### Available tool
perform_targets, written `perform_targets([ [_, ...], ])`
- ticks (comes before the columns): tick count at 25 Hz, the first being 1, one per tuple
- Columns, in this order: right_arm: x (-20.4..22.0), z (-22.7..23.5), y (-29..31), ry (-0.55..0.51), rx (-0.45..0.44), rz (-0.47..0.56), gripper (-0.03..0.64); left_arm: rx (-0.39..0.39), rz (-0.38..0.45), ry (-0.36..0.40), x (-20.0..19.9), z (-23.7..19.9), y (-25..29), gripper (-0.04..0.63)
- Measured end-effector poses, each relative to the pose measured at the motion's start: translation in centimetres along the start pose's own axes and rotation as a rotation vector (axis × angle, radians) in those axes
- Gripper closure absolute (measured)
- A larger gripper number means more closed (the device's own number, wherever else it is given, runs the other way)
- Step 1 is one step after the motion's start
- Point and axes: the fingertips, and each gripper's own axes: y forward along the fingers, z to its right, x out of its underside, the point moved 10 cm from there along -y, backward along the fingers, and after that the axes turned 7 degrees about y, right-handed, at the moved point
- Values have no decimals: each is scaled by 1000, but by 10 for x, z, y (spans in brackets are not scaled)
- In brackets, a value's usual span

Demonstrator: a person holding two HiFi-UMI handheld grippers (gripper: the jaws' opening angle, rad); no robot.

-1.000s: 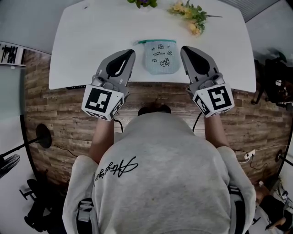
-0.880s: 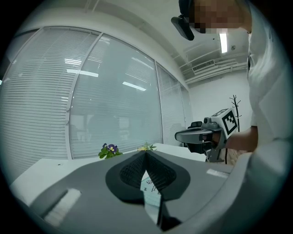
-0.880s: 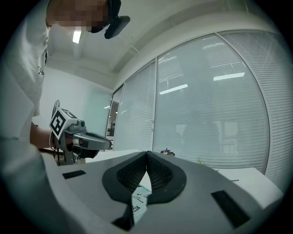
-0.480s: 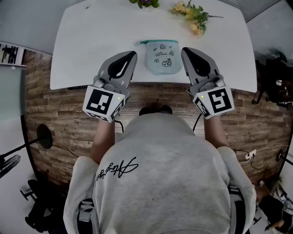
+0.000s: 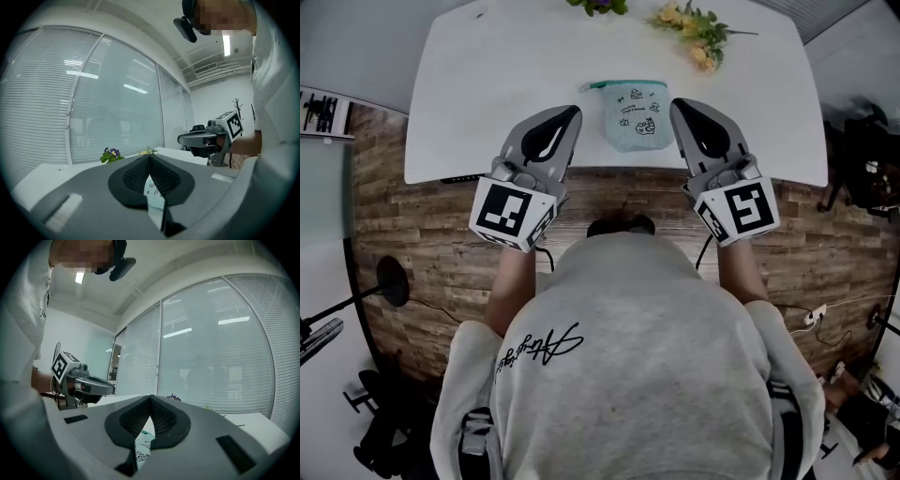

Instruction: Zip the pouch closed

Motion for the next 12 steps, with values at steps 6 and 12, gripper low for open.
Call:
perform_targets([
  [6, -2, -5, 1, 1, -1, -1, 617, 0, 2, 0, -1, -2, -4, 594],
  [12, -2, -5, 2, 0, 0, 0, 617, 6, 5, 3, 1, -3, -4, 594],
])
